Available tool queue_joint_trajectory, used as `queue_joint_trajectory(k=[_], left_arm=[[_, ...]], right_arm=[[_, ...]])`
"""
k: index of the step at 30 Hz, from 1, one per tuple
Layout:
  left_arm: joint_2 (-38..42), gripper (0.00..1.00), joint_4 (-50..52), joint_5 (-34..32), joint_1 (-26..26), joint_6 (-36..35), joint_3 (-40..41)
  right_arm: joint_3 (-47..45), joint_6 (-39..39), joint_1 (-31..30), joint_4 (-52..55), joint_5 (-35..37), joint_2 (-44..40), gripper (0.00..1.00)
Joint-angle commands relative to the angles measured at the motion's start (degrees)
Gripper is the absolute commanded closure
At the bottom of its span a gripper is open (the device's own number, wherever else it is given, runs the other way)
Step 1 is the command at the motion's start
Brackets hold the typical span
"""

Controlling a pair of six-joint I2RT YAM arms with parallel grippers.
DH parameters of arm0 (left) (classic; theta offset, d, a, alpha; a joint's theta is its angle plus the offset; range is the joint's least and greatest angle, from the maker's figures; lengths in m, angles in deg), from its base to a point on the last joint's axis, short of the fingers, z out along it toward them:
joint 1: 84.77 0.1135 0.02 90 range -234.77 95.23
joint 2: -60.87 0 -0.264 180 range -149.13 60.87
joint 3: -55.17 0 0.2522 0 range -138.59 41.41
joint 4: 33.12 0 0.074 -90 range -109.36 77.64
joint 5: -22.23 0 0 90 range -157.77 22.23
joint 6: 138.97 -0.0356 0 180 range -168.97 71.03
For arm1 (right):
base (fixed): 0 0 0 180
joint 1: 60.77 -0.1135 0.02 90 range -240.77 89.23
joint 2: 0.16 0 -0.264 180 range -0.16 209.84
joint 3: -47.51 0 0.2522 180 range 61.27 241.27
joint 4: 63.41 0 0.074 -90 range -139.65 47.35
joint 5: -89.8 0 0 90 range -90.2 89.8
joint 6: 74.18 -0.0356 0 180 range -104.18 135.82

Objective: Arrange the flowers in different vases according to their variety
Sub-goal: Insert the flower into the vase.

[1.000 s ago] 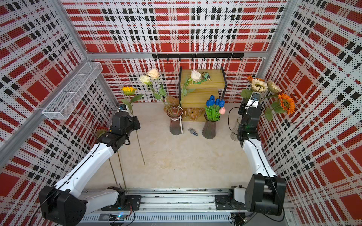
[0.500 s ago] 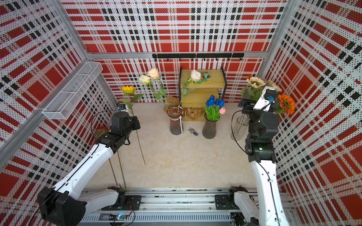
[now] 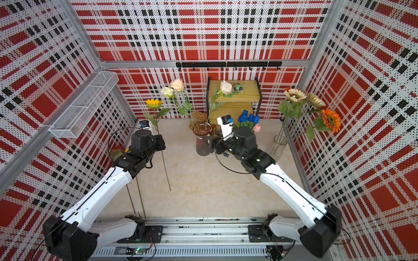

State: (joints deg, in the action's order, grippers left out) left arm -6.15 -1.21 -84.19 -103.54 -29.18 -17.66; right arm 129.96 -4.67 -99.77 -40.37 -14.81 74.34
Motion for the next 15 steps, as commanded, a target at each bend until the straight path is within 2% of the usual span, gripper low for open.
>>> queue_joint_trajectory(k=[1,9,15], left_arm=[[1.31,1.0,-3.41,2.17,-0.48,1.02,0.46],[4.68,1.0,-10.92,11.98,-0.75,3.18,4.37],[7.08,1.0,-15.25,18.21,-1.01,3.41,6.77]], right_arm=[[1.77,-1.74,-3.82,-1.66,-5.5,4.78,0.2],[3.54,-5.55,-7.31,-13.72,-8.28,16.54,0.26],[8.03,-6.44,-7.4,-16.31,-9.92,22.41,0.31]])
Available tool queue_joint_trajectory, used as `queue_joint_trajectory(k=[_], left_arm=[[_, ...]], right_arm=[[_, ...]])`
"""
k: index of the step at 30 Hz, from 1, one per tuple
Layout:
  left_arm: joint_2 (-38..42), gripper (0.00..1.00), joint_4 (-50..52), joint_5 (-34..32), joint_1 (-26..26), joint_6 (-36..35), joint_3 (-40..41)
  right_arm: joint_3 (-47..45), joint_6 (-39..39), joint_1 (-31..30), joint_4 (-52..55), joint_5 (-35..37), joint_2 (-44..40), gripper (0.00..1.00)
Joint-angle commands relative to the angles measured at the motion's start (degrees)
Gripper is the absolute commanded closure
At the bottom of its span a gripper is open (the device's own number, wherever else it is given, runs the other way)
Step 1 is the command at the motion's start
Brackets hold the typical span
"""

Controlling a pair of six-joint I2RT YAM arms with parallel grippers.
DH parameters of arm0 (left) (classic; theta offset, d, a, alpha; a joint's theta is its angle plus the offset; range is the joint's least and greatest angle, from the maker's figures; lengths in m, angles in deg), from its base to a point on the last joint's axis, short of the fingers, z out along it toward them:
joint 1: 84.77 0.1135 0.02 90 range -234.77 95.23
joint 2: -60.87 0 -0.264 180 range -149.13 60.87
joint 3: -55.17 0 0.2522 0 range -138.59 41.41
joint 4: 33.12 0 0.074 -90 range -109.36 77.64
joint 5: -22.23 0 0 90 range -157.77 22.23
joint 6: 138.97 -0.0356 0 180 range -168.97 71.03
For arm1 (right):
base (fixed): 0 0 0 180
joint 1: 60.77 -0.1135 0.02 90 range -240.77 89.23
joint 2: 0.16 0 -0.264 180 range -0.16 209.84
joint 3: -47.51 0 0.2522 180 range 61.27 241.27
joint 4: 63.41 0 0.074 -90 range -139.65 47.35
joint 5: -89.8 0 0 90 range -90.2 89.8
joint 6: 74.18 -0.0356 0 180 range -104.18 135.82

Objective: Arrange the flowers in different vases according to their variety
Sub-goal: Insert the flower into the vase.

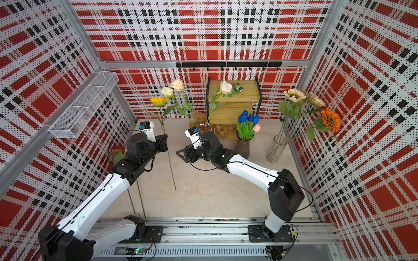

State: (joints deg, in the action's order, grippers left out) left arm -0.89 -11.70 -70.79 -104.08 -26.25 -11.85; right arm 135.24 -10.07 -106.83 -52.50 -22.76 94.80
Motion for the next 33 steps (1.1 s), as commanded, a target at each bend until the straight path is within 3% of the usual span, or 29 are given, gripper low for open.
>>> queue_joint_trajectory(k=[1,14,19,22,24,26,27,29,30,33], left_arm=[[2.13,1.0,-5.25,5.5,-0.46,0.57,1.32],[3.27,1.0,-9.21,9.44,-0.64,2.4,3.79],[3.57,1.0,-10.28,9.62,-1.16,3.21,4.56],[3.57,1.0,-10.3,9.76,-1.29,3.3,4.76],[3.7,1.0,-10.14,9.36,-1.34,3.38,5.09],[3.77,0.78,-9.84,8.48,-1.26,3.38,5.22],[3.86,0.61,-9.62,7.83,-1.21,3.38,5.18],[3.75,0.36,-8.32,6.65,-0.95,2.99,4.45],[3.84,0.29,-7.4,5.43,-0.73,2.64,3.95],[3.81,0.21,-2.95,0.64,1.28,2.72,2.02]], right_arm=[[3.47,-1.01,-0.34,-4.39,-2.49,2.78,0.32],[9.44,-2.52,-0.68,-5.68,-5.18,8.86,0.39],[10.62,-2.89,-1.04,-6.19,-5.54,10.31,0.47],[11.6,-3.11,-1.16,-6.24,-5.86,10.82,0.58],[12.63,-3.11,-1.31,-5.93,-5.91,10.95,0.75],[13.23,-3.27,-1.48,-5.61,-5.65,10.91,0.98],[13.32,-3.46,-1.56,-5.66,-5.63,10.8,1.0],[13.15,-3.68,-1.57,-5.7,-5.57,10.39,1.0],[13.13,-3.73,-1.62,-5.55,-5.22,10.05,1.0],[13.49,-3.15,-1.57,-3.34,-2.78,8.95,1.0]])
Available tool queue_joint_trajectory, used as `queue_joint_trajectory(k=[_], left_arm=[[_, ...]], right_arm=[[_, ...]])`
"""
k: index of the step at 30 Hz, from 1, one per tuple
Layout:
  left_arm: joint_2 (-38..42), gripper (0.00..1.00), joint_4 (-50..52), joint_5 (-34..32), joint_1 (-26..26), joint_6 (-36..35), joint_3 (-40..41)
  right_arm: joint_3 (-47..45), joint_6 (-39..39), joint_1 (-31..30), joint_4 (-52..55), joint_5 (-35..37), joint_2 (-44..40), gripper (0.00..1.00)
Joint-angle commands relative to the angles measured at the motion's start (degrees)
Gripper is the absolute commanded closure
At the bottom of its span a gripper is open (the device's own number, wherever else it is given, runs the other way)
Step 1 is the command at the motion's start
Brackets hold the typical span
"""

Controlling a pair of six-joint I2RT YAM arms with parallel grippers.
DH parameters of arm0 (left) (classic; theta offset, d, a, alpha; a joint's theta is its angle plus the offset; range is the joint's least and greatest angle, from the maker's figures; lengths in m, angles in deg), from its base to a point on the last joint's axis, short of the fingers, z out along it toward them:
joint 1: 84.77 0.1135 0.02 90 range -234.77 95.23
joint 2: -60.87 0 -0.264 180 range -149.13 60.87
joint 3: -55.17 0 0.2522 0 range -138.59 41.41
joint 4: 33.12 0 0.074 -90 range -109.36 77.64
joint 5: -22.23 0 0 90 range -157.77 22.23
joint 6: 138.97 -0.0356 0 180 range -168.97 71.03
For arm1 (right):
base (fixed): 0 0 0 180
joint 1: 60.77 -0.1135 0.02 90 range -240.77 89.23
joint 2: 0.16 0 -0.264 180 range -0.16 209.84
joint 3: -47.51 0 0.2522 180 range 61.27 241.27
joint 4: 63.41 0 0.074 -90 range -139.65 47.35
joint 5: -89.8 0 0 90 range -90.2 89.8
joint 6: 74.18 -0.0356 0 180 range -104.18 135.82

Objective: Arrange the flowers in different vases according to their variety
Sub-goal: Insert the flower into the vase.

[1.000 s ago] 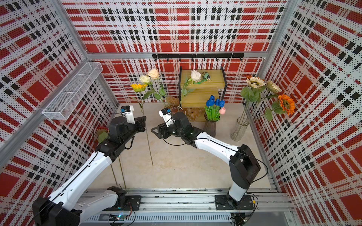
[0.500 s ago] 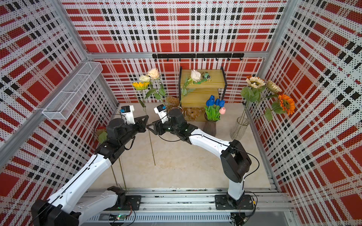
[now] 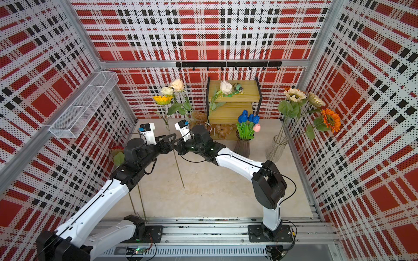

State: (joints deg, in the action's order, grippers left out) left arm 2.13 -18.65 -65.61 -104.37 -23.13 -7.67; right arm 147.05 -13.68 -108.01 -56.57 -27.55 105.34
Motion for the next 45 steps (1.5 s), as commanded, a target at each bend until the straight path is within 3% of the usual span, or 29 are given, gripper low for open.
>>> queue_joint_trajectory(k=[1,8,10,14,22,24,29,33,38,45], left_arm=[[0.77,0.19,5.45,-4.66,3.06,-0.81,-2.94],[-1.66,0.14,18.54,-5.38,15.27,-2.58,-8.42],[-1.16,0.14,20.0,-5.37,17.66,-2.86,-8.14],[-0.6,0.14,22.96,-5.64,21.31,-3.37,-6.48],[-6.48,0.14,27.15,1.77,32.08,-3.63,1.17],[-8.8,0.14,27.99,3.76,34.05,-4.44,0.46],[-15.35,0.16,30.83,1.16,36.97,-7.43,-3.78],[-20.05,0.18,30.41,6.35,40.76,-9.42,-4.01],[-25.11,0.2,29.61,6.86,41.46,-11.67,-3.27],[-28.56,0.34,27.3,7.09,42.33,-11.81,-1.41]], right_arm=[[1.79,0.95,-0.4,1.82,3.46,-2.15,1.0],[3.23,4.85,0.82,11.82,18.2,-6.31,1.0],[3.35,5.49,1.98,13.4,19.41,-7.62,1.0],[1.59,8.46,3.21,13.25,21.61,-12.59,1.0],[5.18,17.37,4.62,20.01,29.52,-22.16,1.0],[3.22,17.8,6.33,19.37,30.06,-25.51,1.0],[-1.94,18.09,11.39,18.62,30.01,-32.17,1.0],[-3.57,18.77,15.19,19.35,28.75,-34.1,1.0],[-5.09,18.97,19.52,18.9,27.47,-35.64,1.0],[-4.49,19.12,25.79,20.13,25.77,-36.5,1.0]])
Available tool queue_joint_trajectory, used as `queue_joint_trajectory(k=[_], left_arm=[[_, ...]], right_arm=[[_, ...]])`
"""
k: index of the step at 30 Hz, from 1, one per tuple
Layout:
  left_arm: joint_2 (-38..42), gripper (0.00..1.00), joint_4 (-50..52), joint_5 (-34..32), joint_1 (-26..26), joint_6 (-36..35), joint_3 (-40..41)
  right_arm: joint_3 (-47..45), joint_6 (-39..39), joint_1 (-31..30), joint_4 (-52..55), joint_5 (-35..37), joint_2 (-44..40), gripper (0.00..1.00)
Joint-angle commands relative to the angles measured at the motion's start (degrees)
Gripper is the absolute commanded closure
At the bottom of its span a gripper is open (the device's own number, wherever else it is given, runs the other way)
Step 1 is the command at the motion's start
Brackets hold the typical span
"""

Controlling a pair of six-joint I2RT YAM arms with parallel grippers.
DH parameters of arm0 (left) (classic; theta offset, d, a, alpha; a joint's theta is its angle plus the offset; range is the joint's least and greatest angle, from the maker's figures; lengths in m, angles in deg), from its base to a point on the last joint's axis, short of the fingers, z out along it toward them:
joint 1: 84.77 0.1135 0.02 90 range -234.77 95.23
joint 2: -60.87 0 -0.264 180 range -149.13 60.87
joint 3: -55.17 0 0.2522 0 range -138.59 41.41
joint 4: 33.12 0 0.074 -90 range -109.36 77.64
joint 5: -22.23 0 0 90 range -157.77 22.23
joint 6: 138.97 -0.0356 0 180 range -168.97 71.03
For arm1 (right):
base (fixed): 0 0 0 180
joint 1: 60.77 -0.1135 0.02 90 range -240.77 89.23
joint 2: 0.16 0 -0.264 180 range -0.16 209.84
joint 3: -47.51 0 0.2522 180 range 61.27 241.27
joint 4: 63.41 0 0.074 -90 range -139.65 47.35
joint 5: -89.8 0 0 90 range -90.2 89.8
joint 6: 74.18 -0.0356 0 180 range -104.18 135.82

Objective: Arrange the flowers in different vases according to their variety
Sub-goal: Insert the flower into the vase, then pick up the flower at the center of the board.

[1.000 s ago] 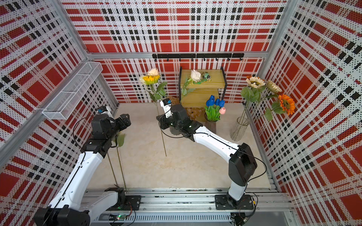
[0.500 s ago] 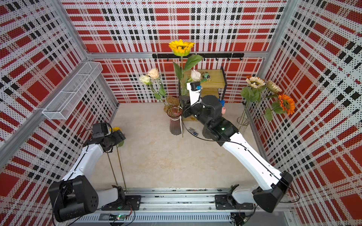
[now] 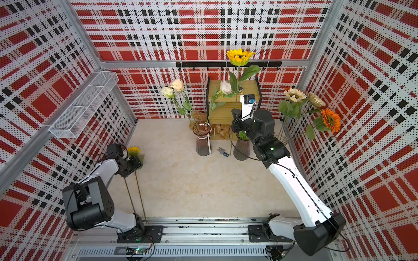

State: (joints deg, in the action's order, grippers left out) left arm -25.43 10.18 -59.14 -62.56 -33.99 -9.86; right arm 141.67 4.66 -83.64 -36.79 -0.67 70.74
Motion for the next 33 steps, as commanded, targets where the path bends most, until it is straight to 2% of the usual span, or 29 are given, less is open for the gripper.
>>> queue_joint_trajectory(k=[1,9,13,18,22,26,30,33], left_arm=[[-1.37,0.35,-1.55,0.26,0.57,-1.05,0.98],[-4.71,0.49,-1.46,0.52,0.12,-1.21,0.99],[-5.87,0.58,-1.41,0.41,-0.87,-1.19,1.02],[-5.11,0.78,-1.48,0.28,-1.45,-0.97,1.04],[-3.74,0.93,-1.43,1.0,-1.91,-0.53,0.47],[-2.87,1.0,-1.13,1.94,-2.75,-0.12,-0.65],[-0.82,1.0,-1.1,2.66,-4.45,0.82,-2.35],[2.29,1.0,-1.07,0.95,-8.11,1.95,-4.77]], right_arm=[[0.91,0.79,2.12,0.41,-1.2,-2.03,1.0],[1.75,1.34,5.5,1.92,-0.42,-3.29,1.0],[2.69,3.73,6.67,3.9,3.53,-4.23,1.0],[3.33,9.0,7.14,5.92,14.08,-5.82,1.0],[3.16,10.55,9.01,6.77,17.14,-7.0,1.0],[2.03,10.7,12.1,6.5,17.76,-8.3,1.0],[-0.48,10.58,14.87,4.13,18.44,-9.31,1.0],[-3.51,12.06,15.89,-0.49,19.68,-10.4,1.0]])
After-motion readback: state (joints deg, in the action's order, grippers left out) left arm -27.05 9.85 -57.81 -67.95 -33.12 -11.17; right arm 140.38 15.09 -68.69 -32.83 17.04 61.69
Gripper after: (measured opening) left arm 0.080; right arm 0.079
